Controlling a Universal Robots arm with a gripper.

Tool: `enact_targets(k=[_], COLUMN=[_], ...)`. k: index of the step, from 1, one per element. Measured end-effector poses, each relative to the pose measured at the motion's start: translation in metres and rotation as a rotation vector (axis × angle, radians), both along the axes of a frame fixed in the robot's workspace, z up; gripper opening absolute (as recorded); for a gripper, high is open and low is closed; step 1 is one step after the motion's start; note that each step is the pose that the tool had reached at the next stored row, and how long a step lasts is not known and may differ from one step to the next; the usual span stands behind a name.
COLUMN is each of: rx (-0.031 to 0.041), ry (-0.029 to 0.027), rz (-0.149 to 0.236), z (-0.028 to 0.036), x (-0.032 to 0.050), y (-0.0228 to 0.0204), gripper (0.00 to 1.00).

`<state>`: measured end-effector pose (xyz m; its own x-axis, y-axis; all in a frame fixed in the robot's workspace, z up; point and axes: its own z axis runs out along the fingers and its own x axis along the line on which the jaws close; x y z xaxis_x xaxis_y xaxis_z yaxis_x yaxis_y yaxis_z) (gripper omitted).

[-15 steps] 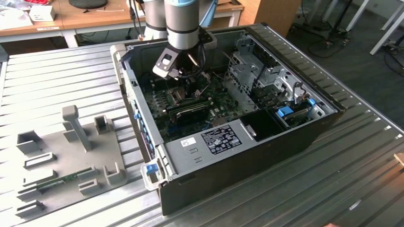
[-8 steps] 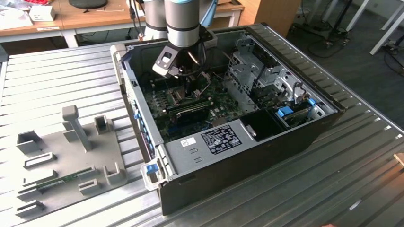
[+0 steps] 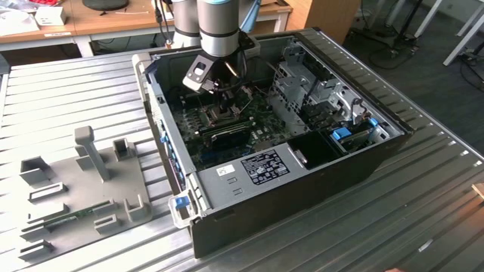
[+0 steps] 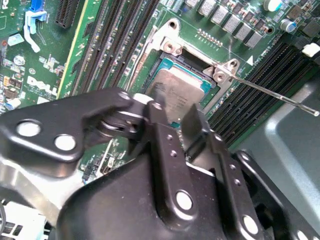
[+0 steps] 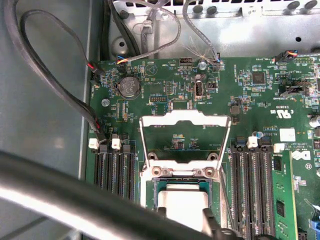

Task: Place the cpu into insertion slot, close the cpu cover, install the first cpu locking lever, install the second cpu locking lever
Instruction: 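Place the cpu into insertion slot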

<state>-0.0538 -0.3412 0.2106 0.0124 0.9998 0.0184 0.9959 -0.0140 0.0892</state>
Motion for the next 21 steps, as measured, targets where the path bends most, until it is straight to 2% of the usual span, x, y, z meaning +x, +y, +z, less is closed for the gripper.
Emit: enact_targets(k=[1, 3, 4, 6, 7, 8, 16, 17, 19, 21], rx=[0.0, 0.0, -0.0001, -0.0001, -0.0001, -0.0001, -0.0002, -0.0002, -0.0004, -0.0002], ry=[-0.0001, 0.0, 0.0, -0.0001, 0.0, -0.0001, -0.0001, 0.0016, 0.0084, 0.0096], rz=[0.0, 0.0, 0.0, 0.0, 0.0, 0.0, 0.0, 0.0, 0.0, 0.0], z=[0.0, 0.0, 0.0, 0.0, 0.0, 0.0, 0.0, 0.0, 0.0, 0.0], x=[0.0, 0.0, 0.0, 0.0, 0.0, 0.0, 0.0, 0.0, 0.0, -0.0001], y=[0.0, 0.0, 0.0, 0.0, 0.0, 0.0, 0.0, 0.0, 0.0, 0.0], gripper=[0.4, 0.29, 0.29, 0.17, 0.17, 0.11, 0.1, 0.1, 0.1, 0.1])
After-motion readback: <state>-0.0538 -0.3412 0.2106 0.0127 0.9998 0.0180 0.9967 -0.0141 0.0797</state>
